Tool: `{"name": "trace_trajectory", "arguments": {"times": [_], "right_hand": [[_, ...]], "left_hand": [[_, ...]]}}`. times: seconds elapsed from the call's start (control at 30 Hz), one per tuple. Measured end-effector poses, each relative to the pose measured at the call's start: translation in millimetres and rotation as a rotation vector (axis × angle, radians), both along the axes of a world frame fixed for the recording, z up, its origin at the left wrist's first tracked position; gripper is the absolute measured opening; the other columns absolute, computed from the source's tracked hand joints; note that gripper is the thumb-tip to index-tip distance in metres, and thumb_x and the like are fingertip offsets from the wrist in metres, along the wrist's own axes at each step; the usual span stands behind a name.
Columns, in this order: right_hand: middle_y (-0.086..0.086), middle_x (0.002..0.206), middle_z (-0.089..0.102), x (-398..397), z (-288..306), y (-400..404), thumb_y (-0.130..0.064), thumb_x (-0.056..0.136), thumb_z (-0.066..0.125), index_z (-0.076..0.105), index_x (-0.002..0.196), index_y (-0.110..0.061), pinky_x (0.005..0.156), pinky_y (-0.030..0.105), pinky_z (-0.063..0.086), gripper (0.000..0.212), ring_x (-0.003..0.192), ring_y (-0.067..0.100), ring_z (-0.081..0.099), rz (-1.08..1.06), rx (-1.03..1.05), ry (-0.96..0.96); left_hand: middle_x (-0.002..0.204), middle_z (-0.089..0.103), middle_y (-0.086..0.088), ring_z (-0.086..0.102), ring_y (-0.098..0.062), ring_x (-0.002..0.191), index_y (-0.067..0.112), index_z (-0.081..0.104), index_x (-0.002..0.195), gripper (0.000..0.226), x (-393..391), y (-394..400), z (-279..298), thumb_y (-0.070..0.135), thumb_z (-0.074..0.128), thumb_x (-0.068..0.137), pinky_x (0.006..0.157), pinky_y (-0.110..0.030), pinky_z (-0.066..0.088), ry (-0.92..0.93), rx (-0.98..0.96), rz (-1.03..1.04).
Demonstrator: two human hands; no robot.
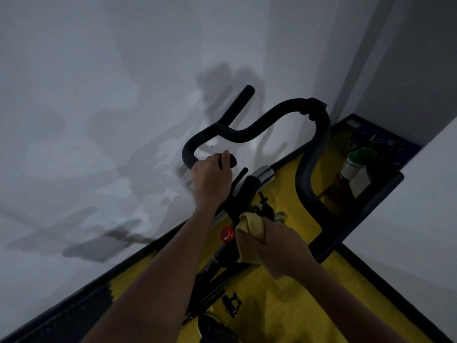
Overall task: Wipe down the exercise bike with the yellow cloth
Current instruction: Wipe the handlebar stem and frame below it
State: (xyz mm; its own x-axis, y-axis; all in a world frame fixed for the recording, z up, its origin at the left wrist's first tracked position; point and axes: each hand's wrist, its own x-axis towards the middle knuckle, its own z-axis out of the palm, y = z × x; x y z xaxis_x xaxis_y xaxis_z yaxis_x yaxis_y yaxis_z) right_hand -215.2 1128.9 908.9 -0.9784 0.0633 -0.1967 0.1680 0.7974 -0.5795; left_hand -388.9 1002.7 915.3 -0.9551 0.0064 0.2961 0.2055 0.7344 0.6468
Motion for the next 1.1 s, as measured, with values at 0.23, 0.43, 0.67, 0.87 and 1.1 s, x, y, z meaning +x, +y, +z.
{"name": "trace_trajectory", "arguments": {"times": [0.23, 0.43, 0.67, 0.87, 1.1], "right_hand": [[0.02, 0.075, 0.069, -60, -6, -19, -0.074, 0.087, 0.053, 0.066, 0.083, 0.001, 0.052, 0.027, 0.05, 0.076, 0.061, 0.025, 0.066, -0.269, -0.497, 0.055], [-0.01, 0.086, 0.067, -9, -5, -2, -0.09, 0.079, 0.032, 0.057, 0.107, -0.033, 0.068, 0.031, 0.058, 0.068, 0.073, 0.006, 0.065, 0.034, -0.15, 0.003], [-0.014, 0.082, 0.066, 16, 1, 12, -0.091, 0.08, 0.026, 0.057, 0.105, -0.04, 0.063, 0.027, 0.055, 0.064, 0.069, 0.004, 0.064, 0.061, 0.067, 0.059], [-0.003, 0.055, 0.058, -52, 6, -21, -0.065, 0.094, 0.052, 0.058, 0.065, -0.018, 0.051, 0.03, 0.047, 0.055, 0.048, 0.008, 0.056, -0.266, -0.484, 0.075], [-0.007, 0.085, 0.07, -14, -7, -3, -0.084, 0.085, 0.042, 0.063, 0.104, -0.029, 0.07, 0.037, 0.06, 0.061, 0.072, 0.007, 0.067, -0.026, -0.204, 0.005]], "left_hand": [[0.061, 0.05, 0.016, 0.062, -0.02, 0.077, 0.029, 0.062, 0.077, 0.044, 0, 1, 3, 0.045, 0.031, 0.104, 0.086, -0.045, 0.05, 0.023, 0.034, 0.004], [0.065, 0.052, 0.012, 0.061, -0.023, 0.079, 0.021, 0.069, 0.088, 0.048, 3, -1, 3, 0.043, 0.03, 0.105, 0.086, -0.047, 0.049, 0.027, 0.007, -0.017], [0.062, 0.049, 0.019, 0.061, -0.02, 0.081, 0.033, 0.065, 0.082, 0.042, 7, 0, 7, 0.043, 0.031, 0.105, 0.087, -0.045, 0.049, 0.017, 0.034, -0.016], [0.06, 0.047, 0.022, 0.061, -0.016, 0.079, 0.036, 0.056, 0.077, 0.036, 7, 2, 9, 0.041, 0.034, 0.105, 0.089, -0.045, 0.049, 0.028, 0.039, -0.011], [0.062, 0.05, 0.016, 0.058, -0.017, 0.075, 0.034, 0.055, 0.076, 0.037, 10, 2, 13, 0.038, 0.033, 0.106, 0.088, -0.046, 0.048, 0.02, 0.016, -0.02]]}}
